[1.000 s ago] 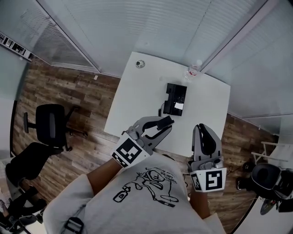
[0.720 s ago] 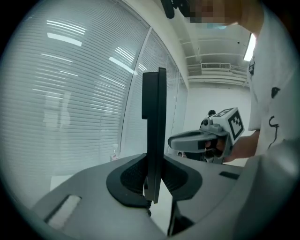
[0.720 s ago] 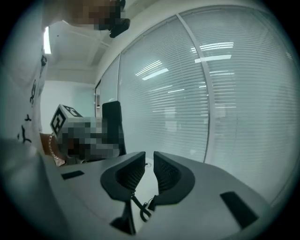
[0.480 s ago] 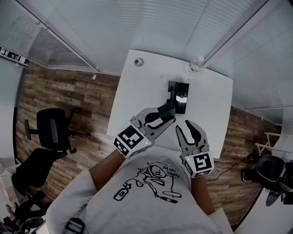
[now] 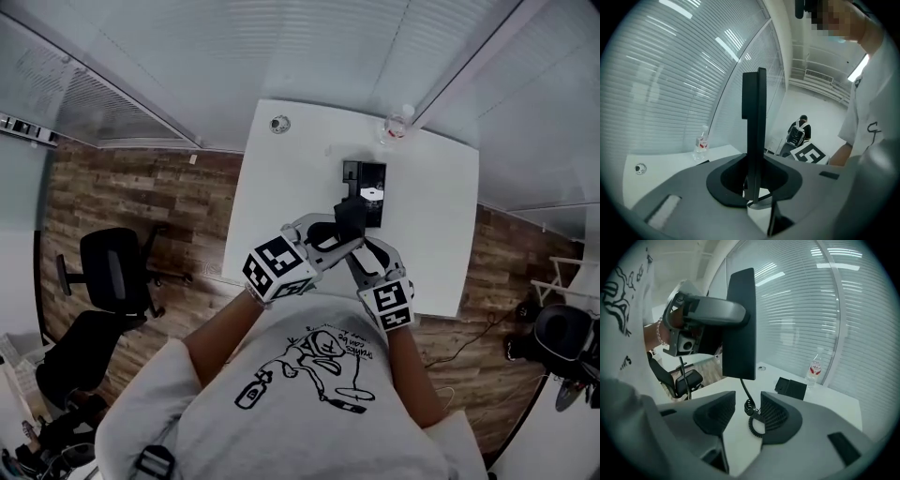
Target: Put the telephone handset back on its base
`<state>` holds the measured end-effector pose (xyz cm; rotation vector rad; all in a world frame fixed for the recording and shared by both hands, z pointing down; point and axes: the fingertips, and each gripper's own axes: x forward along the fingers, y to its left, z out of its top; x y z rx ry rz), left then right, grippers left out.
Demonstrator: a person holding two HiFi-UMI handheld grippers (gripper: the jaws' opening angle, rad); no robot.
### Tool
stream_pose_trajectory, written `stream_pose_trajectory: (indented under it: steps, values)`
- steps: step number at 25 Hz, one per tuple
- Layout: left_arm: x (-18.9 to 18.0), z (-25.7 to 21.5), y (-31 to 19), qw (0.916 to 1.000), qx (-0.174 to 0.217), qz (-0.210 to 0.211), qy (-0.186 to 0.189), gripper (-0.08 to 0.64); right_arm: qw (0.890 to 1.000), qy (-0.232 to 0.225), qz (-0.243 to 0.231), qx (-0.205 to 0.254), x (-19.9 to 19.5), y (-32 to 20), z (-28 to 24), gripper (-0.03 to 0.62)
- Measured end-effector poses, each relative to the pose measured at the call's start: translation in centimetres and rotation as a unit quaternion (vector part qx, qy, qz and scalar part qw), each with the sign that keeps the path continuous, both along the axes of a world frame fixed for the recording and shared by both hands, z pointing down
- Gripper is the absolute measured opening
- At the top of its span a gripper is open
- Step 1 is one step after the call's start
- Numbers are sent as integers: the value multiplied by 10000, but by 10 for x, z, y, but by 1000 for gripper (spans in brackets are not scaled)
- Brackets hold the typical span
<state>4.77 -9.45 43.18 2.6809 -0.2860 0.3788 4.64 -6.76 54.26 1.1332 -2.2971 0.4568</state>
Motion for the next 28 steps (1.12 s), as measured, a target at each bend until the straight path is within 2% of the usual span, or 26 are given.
stream_pose_trajectory:
  steps: [2, 4, 6, 11, 17, 23, 28]
  values:
    - [5, 9, 0, 9999, -141, 90, 9, 74, 9999, -77, -24, -149, 0, 3, 11, 150]
    - [9, 17, 0, 9995, -286, 140, 63, 74, 9994, -234, 43, -265, 2, 8, 16, 53]
    - [13, 24, -1, 9988, -433, 173, 153, 74, 9983, -406, 122, -394, 5, 13, 21, 35]
    - [20, 41, -3, 9979, -558, 154, 283, 75, 9965, -531, 209, -608, 6, 23, 32, 25]
    - [20, 63, -14, 9965, -695, -124, 438, 91, 9956, -547, 259, -716, 3, 32, 38, 18]
    - [23, 86, -28, 9965, -710, -158, 400, 112, 9952, -523, 378, -742, 5, 32, 43, 17]
    - [24, 98, -36, 9928, -970, -303, 636, 121, 9932, -688, 530, -769, 8, 32, 44, 15]
